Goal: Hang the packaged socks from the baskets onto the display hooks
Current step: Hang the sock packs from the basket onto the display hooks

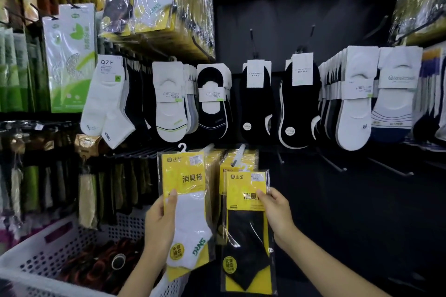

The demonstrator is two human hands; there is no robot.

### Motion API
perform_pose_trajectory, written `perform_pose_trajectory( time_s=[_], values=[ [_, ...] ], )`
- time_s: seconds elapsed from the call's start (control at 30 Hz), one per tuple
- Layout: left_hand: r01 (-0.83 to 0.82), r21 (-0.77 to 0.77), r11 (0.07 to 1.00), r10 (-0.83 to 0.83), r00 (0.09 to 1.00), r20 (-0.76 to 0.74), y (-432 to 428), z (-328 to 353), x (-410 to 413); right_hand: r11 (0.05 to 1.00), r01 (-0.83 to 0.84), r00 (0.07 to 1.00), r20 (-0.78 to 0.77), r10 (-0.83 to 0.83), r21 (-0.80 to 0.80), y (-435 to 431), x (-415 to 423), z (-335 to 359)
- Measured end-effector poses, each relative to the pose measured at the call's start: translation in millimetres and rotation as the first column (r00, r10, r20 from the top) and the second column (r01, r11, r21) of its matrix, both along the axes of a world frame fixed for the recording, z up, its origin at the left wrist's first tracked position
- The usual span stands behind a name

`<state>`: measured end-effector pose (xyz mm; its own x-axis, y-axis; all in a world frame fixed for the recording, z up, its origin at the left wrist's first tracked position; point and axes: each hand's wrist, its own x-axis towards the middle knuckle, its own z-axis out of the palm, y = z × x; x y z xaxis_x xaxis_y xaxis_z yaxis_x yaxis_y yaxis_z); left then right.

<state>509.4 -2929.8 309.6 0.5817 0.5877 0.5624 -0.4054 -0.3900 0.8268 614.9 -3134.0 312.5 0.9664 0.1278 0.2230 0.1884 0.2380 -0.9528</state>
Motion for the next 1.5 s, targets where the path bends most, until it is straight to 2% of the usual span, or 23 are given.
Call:
perform_pose_trajectory(
  time_s=[0.27,0.33,0.5,0.63,0.7,0.87,0.93,1.0,1.1,1.2,1.3,1.5],
  values=[
    [-0.049,-0.013,0.999,0.048,0.998,-0.030,17.4,1.7,-5.1,0.997,0.036,0.998,0.050,-0.032,-0.075,25.4,23.7,1.0],
    [-0.043,-0.009,0.999,0.043,0.999,-0.025,17.0,1.4,-4.7,0.996,0.063,0.998,0.009,-0.063,-0.069,31.7,30.6,-1.7],
    [-0.006,-0.011,1.000,0.005,1.000,-0.025,13.9,-1.0,-1.5,0.974,0.199,0.954,-0.207,-0.218,-0.108,31.9,44.3,-15.6],
    [0.030,-0.004,1.000,-0.030,0.999,-0.034,6.6,-6.2,-0.2,0.946,0.278,0.912,-0.265,-0.314,-0.165,18.9,35.3,-29.4],
    [0.056,0.000,0.998,-0.056,0.998,-0.034,-0.4,-9.9,-0.6,0.960,0.232,0.932,-0.247,-0.265,-0.158,13.0,24.3,-29.8],
    [0.178,-0.034,0.983,-0.181,0.978,-0.105,-34.3,-17.7,1.9,0.989,-0.096,0.990,-0.115,0.083,-0.110,12.0,-19.5,-3.9],
    [0.253,-0.017,0.967,-0.253,0.959,-0.128,-51.7,-17.2,2.0,0.979,-0.162,0.987,-0.042,0.158,-0.122,12.7,-34.4,1.4],
    [0.322,-0.017,0.947,-0.320,0.934,-0.156,-67.2,-17.1,2.2,0.983,-0.164,0.986,-0.002,0.164,-0.081,9.5,-44.3,1.5],
    [0.394,-0.108,0.913,-0.407,0.897,-0.173,-84.3,-15.3,3.2,0.993,-0.119,0.993,-0.011,0.119,-0.024,-0.9,-45.4,5.3],
    [0.365,-0.140,0.920,-0.385,0.909,-0.160,-87.1,-13.2,7.6,0.998,-0.036,0.999,-0.025,0.035,-0.042,-5.3,-37.4,10.3],
    [0.389,-0.198,0.900,-0.426,0.882,-0.203,-84.1,-13.0,12.1,0.995,0.018,1.000,-0.004,-0.019,-0.103,-2.0,-26.2,12.3],
    [0.361,-0.204,0.910,-0.406,0.875,-0.263,-68.3,-19.3,31.2,0.984,0.031,0.999,-0.029,-0.036,-0.173,18.5,-2.3,9.4]
  ],
)
